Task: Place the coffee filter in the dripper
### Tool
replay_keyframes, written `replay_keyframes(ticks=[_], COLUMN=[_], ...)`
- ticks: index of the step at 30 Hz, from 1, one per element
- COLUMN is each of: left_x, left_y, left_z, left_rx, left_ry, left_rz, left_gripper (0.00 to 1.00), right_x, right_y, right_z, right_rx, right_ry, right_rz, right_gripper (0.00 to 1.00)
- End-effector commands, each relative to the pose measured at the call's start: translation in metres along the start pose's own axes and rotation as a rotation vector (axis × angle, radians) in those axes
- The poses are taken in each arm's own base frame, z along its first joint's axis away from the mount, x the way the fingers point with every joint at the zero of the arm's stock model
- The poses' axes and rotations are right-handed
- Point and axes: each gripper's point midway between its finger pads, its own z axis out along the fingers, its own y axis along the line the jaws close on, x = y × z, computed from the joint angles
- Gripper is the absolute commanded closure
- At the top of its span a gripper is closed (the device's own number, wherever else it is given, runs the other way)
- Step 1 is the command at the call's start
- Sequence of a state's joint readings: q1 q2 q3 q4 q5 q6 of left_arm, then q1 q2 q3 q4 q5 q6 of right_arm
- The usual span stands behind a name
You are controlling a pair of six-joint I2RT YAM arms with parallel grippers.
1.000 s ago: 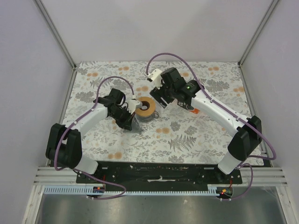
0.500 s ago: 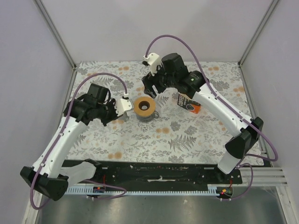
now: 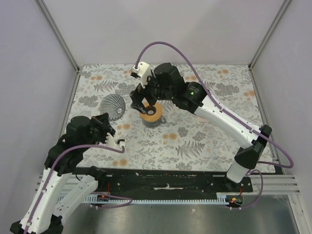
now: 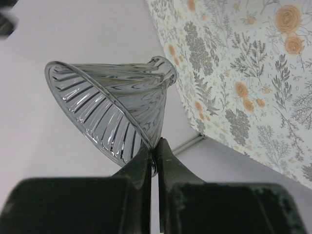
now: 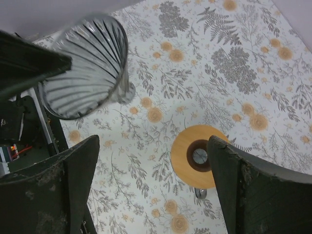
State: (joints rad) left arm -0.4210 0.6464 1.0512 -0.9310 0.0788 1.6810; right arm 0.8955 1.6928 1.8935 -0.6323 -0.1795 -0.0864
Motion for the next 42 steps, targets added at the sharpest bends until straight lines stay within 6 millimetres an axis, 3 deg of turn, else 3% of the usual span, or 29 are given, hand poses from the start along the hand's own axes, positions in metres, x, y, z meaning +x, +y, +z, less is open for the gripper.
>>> replay_keyframes(ticks=[1,6,10,14,20,23,24,25,26,27,28,30,35,39,42], left_x=[-0.012,-0.012,-0.016,-0.020,-0.024,-0.034,-0.038,-0.039,-0.038,-0.036,-0.033,-0.031,-0.024,0.006,0.002], left_y=[0.020,0.011,0.010,0.011,0.017,0.030,0.037,0.046,0.050,0.053,0.058,0.068,0.082,0.093,0.076], left_z=[0.014,0.019,0.018,0.017,0.014,0.009,0.005,0.000,-0.002,-0.003,-0.008,-0.018,-0.033,-0.015,0.004], left_rx=[-0.126,-0.107,-0.128,-0.142,-0.173,-0.269,-0.317,-0.364,-0.382,-0.383,-0.394,-0.412,-0.390,-0.233,-0.042], left_ry=[0.014,0.020,0.012,-0.005,-0.016,-0.047,-0.068,-0.073,-0.076,-0.078,-0.077,-0.103,-0.161,-0.032,0.022], left_rz=[0.562,0.615,0.646,0.658,0.667,0.650,0.620,0.586,0.538,0.490,0.417,0.283,-0.136,-0.668,-0.913], left_gripper=[0.98,0.98,0.98,0.98,0.98,0.98,0.88,0.65,0.44,0.34,0.25,0.18,0.11,0.17,0.18], right_x=[-0.042,-0.030,-0.018,-0.014,-0.006,-0.002,0.000,0.000,0.002,0.003,0.005,0.006,0.020,0.032,0.037], right_y=[0.010,0.032,0.030,0.023,0.026,0.018,0.013,0.007,0.000,-0.006,-0.013,-0.026,-0.065,-0.087,-0.098], right_z=[-0.006,0.011,0.034,0.053,0.064,0.062,0.061,0.057,0.052,0.048,0.043,0.032,0.004,-0.012,-0.019], right_rx=[0.033,0.019,0.032,0.062,0.043,0.055,0.061,0.069,0.080,0.088,0.099,0.109,0.131,0.178,0.206], right_ry=[-0.131,-0.104,-0.066,-0.040,-0.015,-0.002,0.002,0.001,0.004,0.003,0.007,0.012,0.043,0.072,0.086], right_rz=[-0.017,-0.049,-0.040,-0.044,-0.043,-0.036,-0.023,-0.013,-0.001,0.007,0.014,0.031,0.116,0.145,0.163], right_gripper=[0.02,0.02,0.04,0.12,0.63,1.00,1.00,1.00,1.00,1.00,1.00,1.00,1.00,1.00,1.00])
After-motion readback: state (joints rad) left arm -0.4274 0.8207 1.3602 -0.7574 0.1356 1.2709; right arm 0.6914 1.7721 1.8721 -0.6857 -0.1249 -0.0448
